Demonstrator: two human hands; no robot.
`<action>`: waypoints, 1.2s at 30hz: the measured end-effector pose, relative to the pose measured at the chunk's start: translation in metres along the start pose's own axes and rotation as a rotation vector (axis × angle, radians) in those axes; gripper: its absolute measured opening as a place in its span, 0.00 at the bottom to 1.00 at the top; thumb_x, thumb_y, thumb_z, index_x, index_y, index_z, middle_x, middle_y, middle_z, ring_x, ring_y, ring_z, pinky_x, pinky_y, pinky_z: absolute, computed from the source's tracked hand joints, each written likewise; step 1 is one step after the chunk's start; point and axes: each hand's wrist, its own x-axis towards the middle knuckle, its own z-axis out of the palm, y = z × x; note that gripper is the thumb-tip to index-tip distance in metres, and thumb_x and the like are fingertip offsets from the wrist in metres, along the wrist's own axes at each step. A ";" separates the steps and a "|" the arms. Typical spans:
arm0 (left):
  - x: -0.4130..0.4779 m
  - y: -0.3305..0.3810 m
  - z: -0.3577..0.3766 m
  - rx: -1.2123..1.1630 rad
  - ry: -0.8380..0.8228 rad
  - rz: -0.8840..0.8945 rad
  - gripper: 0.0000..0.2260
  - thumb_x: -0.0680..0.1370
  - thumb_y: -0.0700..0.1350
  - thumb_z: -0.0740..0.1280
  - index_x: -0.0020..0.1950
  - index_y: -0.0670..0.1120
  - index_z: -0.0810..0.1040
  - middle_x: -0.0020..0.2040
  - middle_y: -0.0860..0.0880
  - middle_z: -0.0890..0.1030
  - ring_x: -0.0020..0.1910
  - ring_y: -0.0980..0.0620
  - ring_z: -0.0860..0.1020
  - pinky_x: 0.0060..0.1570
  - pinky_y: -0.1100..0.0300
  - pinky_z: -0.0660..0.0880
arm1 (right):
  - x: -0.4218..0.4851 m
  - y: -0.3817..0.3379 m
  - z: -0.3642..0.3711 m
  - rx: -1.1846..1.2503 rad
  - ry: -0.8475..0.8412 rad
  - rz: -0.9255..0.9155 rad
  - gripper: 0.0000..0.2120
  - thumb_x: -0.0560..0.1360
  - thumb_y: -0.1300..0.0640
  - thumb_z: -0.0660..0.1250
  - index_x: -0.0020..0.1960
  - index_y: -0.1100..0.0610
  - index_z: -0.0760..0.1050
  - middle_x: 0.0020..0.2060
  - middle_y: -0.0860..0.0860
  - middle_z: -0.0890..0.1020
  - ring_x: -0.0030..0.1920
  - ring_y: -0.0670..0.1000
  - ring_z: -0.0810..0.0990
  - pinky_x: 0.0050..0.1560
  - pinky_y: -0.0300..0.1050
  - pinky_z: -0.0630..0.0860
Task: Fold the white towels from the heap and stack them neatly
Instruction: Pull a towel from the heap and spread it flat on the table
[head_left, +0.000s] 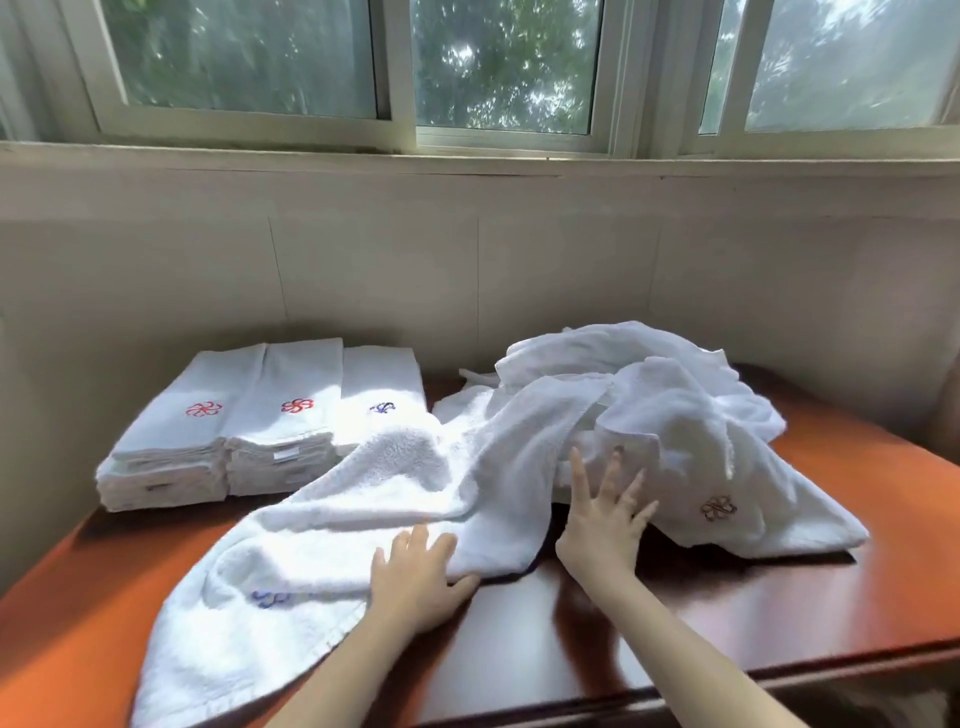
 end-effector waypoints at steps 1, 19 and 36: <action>-0.001 -0.001 0.001 0.017 0.039 -0.011 0.19 0.74 0.60 0.58 0.62 0.55 0.69 0.62 0.49 0.68 0.66 0.46 0.66 0.63 0.48 0.65 | 0.002 0.006 0.005 -0.024 0.009 0.006 0.48 0.73 0.60 0.60 0.72 0.42 0.24 0.71 0.58 0.25 0.72 0.71 0.35 0.68 0.73 0.46; 0.047 -0.029 -0.020 0.132 -0.274 -0.150 0.20 0.73 0.47 0.58 0.61 0.41 0.76 0.63 0.42 0.77 0.62 0.44 0.74 0.58 0.56 0.73 | 0.191 0.063 -0.027 -0.017 -0.217 0.046 0.36 0.78 0.59 0.58 0.75 0.35 0.44 0.77 0.52 0.38 0.76 0.64 0.44 0.74 0.61 0.50; -0.080 -0.092 0.015 -0.120 0.446 -0.040 0.21 0.62 0.50 0.77 0.52 0.45 0.80 0.50 0.46 0.79 0.49 0.44 0.80 0.48 0.53 0.78 | -0.059 -0.079 0.020 -0.054 -0.235 -0.589 0.16 0.79 0.50 0.53 0.59 0.57 0.71 0.55 0.55 0.75 0.55 0.56 0.74 0.57 0.49 0.70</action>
